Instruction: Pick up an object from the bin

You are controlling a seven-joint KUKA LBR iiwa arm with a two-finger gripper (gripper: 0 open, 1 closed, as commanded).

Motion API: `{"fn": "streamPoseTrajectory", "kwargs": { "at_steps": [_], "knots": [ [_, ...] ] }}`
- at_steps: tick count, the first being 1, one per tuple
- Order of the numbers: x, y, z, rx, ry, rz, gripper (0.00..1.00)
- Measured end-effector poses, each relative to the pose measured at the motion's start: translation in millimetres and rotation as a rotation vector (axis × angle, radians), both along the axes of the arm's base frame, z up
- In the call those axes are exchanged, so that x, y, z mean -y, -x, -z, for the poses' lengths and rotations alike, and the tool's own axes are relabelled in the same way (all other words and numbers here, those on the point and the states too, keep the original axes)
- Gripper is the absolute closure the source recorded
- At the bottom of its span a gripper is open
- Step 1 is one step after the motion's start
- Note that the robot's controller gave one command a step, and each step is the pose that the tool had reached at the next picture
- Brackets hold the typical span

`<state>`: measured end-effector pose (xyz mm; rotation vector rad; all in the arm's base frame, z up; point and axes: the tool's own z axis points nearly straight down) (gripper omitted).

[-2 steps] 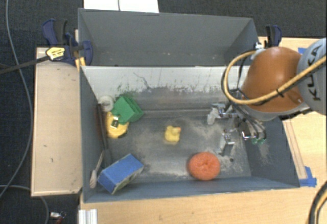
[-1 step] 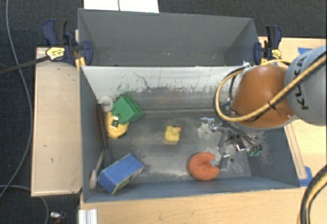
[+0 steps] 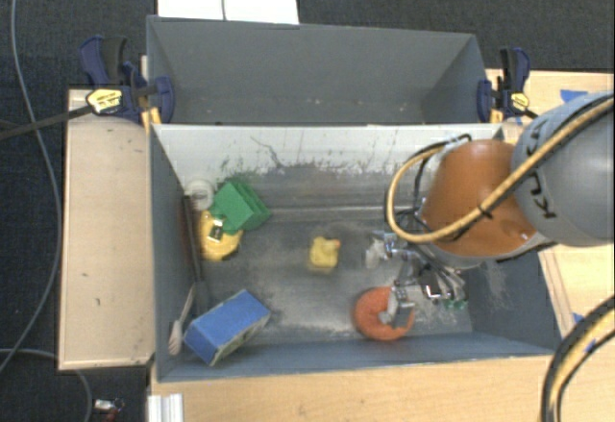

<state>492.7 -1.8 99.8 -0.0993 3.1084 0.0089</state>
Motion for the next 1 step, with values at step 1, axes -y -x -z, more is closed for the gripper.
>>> {"fn": "streamPoseTrajectory", "kwargs": {
  "at_steps": [1],
  "knots": [
    [19.0,7.8,28.5,0.001,0.009,-0.348,1.0]
  ]
}}
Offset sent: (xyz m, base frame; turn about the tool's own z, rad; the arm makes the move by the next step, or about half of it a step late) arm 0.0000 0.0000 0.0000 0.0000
